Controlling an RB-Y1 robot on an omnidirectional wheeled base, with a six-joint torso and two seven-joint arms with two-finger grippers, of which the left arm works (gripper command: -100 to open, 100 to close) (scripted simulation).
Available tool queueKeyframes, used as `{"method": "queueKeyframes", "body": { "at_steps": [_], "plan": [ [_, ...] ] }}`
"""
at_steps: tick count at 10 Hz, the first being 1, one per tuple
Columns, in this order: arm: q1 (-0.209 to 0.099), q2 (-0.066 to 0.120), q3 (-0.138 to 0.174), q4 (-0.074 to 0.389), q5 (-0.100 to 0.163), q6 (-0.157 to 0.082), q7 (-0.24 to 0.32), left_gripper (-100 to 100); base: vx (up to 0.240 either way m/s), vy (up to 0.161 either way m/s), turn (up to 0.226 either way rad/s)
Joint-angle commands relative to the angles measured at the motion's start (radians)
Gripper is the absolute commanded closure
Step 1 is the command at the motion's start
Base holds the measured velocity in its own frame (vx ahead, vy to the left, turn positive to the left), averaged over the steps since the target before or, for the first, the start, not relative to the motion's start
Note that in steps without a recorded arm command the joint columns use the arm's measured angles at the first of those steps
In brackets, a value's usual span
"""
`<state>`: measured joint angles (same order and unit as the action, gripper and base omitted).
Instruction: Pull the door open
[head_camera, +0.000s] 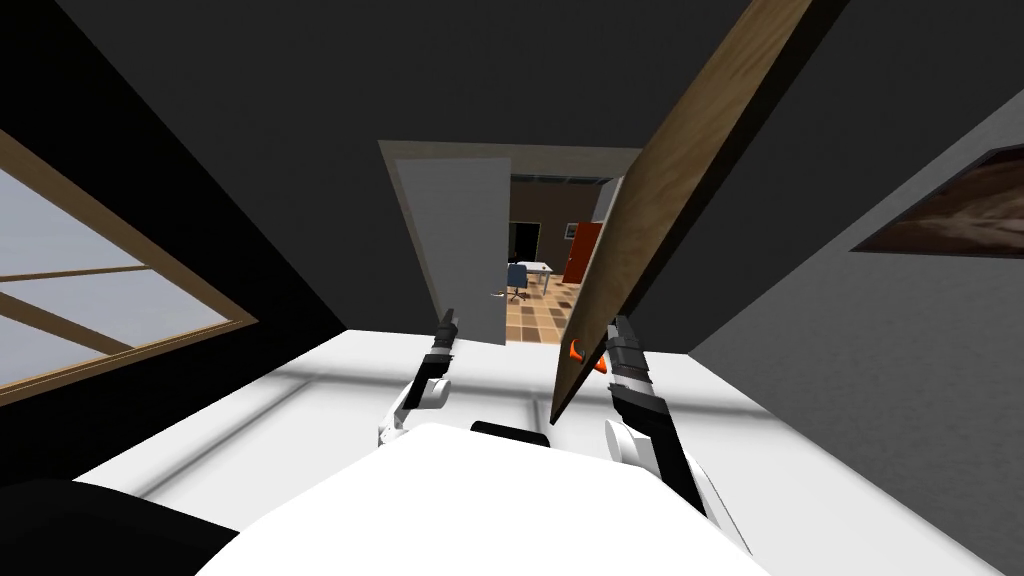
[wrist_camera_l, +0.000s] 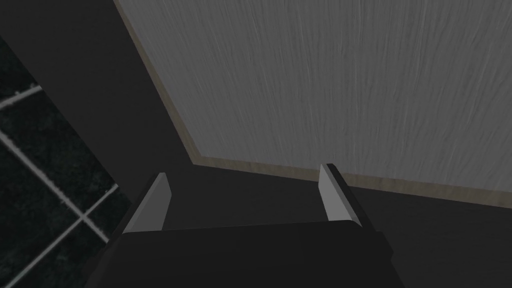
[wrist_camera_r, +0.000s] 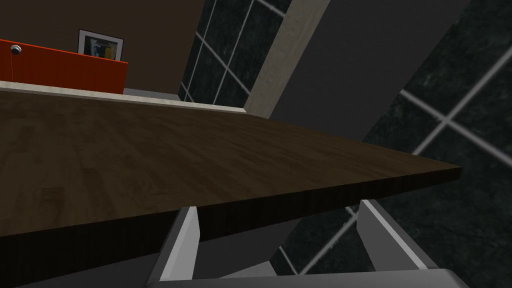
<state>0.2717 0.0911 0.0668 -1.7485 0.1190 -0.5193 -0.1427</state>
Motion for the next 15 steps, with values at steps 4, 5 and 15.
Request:
{"method": "queueKeyframes", "body": {
  "at_steps": [4, 5, 15],
  "plan": [
    [-0.06, 0.001, 0.008, 0.142, 0.019, -0.041, -0.01, -100, 0.106, 0.032, -0.024],
    [-0.074, 0.001, 0.01, 0.176, 0.023, -0.05, -0.012, -100, 0.107, 0.025, -0.026],
    [-0.168, -0.003, 0.025, 0.41, 0.053, -0.11, -0.025, -100, 0.065, 0.026, -0.021]
  ]
}}
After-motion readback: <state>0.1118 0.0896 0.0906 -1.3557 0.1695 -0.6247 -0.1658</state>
